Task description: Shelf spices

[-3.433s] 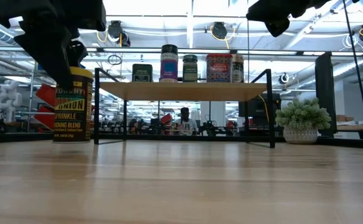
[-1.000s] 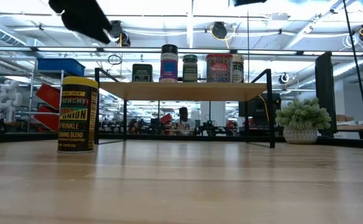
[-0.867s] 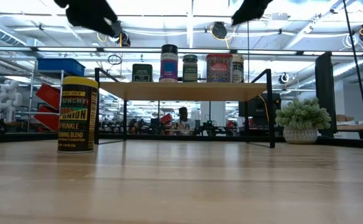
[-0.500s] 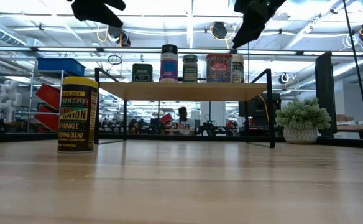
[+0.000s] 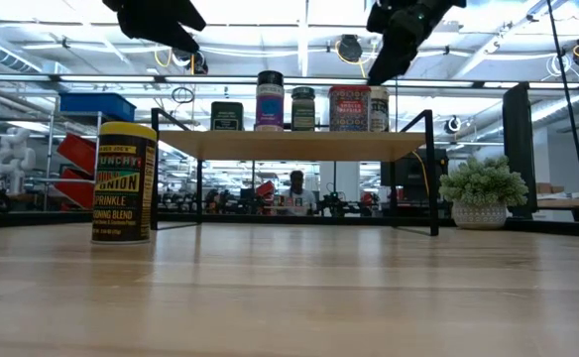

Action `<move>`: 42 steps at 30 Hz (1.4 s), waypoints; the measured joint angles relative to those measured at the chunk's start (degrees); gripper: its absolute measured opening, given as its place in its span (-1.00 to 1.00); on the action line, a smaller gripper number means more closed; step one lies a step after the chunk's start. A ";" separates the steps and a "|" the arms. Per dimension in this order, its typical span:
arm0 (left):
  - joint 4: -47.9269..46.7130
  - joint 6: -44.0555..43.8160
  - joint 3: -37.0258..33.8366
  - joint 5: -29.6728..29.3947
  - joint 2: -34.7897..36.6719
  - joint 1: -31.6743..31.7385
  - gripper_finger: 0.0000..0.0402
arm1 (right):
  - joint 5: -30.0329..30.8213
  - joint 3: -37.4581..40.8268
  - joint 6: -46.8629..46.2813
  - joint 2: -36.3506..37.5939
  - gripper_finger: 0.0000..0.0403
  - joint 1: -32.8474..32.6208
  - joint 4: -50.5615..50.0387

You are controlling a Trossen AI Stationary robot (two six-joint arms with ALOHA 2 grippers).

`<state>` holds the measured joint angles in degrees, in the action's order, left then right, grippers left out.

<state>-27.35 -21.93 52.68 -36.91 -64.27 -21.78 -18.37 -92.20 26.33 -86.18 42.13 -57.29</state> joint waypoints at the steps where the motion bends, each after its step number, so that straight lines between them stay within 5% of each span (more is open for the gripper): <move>1: 0.04 0.00 -0.01 -0.01 -0.11 0.00 0.59 | -0.03 0.00 -0.10 -0.08 0.58 0.25 -0.08; 7: 0.42 0.26 -0.01 -0.01 -0.15 0.00 0.59 | -0.05 0.00 -0.68 -0.01 0.74 0.59 -0.69; 31: 2.88 2.84 -0.04 0.01 -0.15 0.00 0.59 | 0.32 0.02 -0.31 -3.82 0.75 0.59 -1.79; 42: 2.94 2.82 -0.04 0.04 -0.15 0.00 0.59 | 0.47 0.02 -0.92 -3.82 0.33 0.61 -2.08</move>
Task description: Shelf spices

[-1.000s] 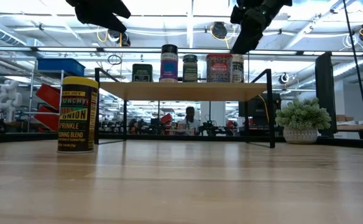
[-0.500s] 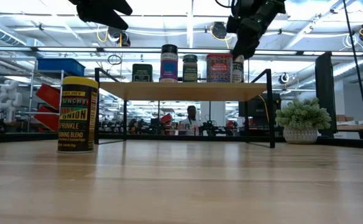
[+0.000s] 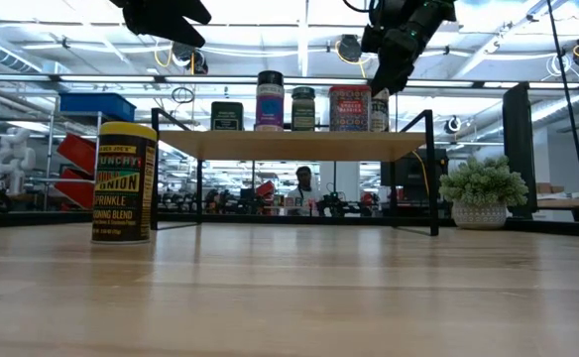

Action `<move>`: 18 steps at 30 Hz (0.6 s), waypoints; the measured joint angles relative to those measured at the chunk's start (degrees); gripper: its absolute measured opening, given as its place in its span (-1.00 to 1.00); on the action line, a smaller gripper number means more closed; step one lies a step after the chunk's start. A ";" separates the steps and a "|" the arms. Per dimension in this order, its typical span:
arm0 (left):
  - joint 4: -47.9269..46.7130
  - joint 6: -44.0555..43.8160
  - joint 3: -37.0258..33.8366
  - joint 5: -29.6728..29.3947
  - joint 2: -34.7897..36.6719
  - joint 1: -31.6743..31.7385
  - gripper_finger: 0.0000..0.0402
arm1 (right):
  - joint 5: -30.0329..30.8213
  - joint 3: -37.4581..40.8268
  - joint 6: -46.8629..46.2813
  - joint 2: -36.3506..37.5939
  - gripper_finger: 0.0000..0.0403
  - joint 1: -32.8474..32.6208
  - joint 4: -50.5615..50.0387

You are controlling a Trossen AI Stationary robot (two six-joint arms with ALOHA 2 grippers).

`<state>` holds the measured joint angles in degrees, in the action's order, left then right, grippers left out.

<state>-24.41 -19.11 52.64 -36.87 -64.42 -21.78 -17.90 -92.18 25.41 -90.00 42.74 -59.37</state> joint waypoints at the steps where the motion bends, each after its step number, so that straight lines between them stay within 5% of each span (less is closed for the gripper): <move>1: 0.00 0.00 0.00 0.01 0.00 0.00 0.59 | 0.01 0.00 -0.09 0.03 0.31 0.00 -0.06; 18: -0.04 0.00 -0.02 0.06 0.00 0.00 0.59 | 0.25 0.00 -1.22 0.94 0.32 -0.09 -1.60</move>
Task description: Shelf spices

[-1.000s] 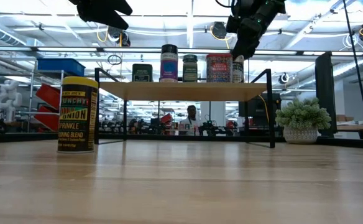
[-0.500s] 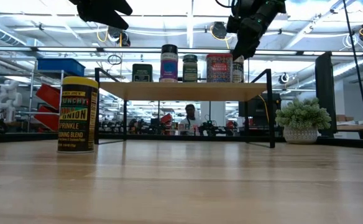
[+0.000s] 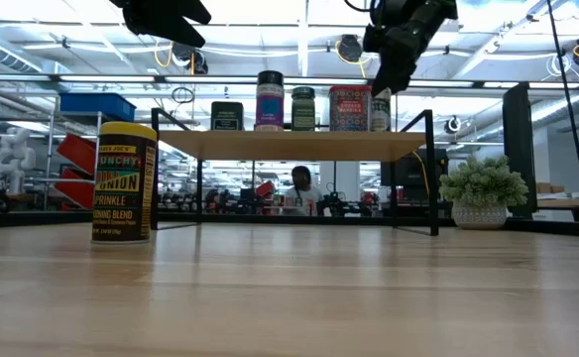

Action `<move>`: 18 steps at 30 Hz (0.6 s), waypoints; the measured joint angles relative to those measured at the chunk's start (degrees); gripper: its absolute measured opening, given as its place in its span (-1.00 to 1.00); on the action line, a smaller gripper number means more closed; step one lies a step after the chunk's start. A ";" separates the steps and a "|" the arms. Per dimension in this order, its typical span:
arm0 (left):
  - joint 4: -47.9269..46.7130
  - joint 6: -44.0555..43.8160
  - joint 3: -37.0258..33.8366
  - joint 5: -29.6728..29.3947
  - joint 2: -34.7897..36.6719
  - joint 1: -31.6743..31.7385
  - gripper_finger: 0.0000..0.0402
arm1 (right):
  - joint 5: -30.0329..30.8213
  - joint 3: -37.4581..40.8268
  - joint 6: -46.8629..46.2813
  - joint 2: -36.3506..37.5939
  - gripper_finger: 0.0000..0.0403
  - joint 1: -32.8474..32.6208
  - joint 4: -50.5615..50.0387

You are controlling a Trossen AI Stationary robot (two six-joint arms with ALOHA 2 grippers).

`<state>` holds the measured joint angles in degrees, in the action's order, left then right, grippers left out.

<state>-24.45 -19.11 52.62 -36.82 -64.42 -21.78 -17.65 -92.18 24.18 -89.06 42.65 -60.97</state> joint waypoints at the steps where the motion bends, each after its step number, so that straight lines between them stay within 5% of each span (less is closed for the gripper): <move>1: 0.00 0.00 0.00 0.00 0.00 0.00 0.59 | 0.14 -0.30 -0.05 0.16 0.33 0.00 -0.66; 18: 7.60 1.70 0.00 -3.81 -0.54 0.00 0.59 | 1.03 -20.23 -8.46 0.68 0.33 -6.10 -14.96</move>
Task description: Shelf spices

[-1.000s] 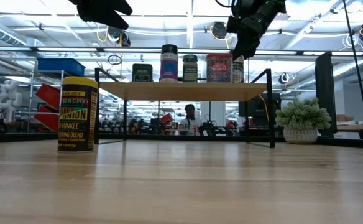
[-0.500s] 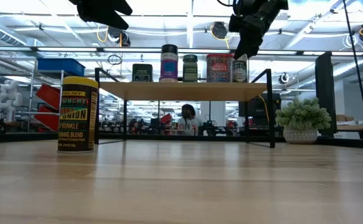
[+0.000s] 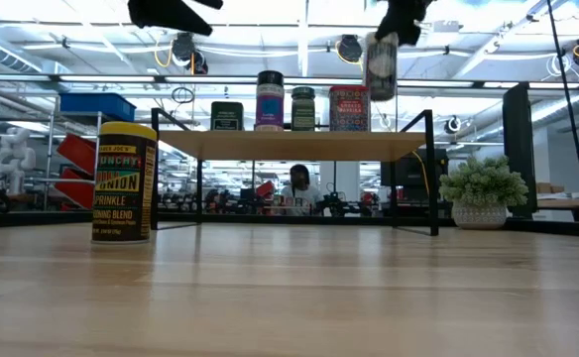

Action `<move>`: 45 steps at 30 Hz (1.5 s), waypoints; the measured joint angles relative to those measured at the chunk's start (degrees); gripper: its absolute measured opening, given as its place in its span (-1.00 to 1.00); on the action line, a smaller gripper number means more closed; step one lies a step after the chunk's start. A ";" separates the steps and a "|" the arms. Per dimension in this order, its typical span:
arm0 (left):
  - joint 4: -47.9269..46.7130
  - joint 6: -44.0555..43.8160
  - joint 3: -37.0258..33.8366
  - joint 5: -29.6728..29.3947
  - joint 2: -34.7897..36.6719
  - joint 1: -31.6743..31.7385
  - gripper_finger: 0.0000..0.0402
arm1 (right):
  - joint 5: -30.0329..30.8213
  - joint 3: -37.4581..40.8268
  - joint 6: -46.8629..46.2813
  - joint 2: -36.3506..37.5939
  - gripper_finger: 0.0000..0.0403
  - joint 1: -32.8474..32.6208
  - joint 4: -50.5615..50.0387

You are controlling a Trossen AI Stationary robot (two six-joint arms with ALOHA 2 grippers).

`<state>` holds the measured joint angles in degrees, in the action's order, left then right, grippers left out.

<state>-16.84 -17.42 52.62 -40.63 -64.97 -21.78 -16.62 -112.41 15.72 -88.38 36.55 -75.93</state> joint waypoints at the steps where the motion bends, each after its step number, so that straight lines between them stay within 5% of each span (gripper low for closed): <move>1: 0.98 0.78 0.00 -0.20 -0.31 0.00 0.59 | 0.00 -1.11 -0.79 0.00 0.33 -0.76 -0.62; 10: 17.38 7.99 0.00 -1.22 -7.85 1.71 0.59 | -2.06 -3.57 -7.12 0.00 0.33 -11.80 -3.05; 24: 34.20 7.24 -0.02 -0.10 -18.01 1.49 0.59 | -2.73 8.37 -10.76 -0.01 0.33 -30.90 12.80; 31: 33.95 7.75 -0.02 0.65 -17.77 0.98 0.63 | -2.10 17.77 -11.69 -0.02 0.34 -34.94 22.29; 38: 33.44 8.76 -0.02 2.87 -18.43 -0.27 0.96 | -1.07 24.84 -12.54 -0.02 0.34 -35.99 29.70; 45: 34.18 4.94 0.03 2.85 -20.41 -0.58 0.96 | -0.86 26.57 -12.59 -0.02 0.33 -35.97 34.26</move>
<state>17.34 -12.47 52.65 -37.78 -85.37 -22.36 -17.48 -85.84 3.13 -88.40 0.58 -41.67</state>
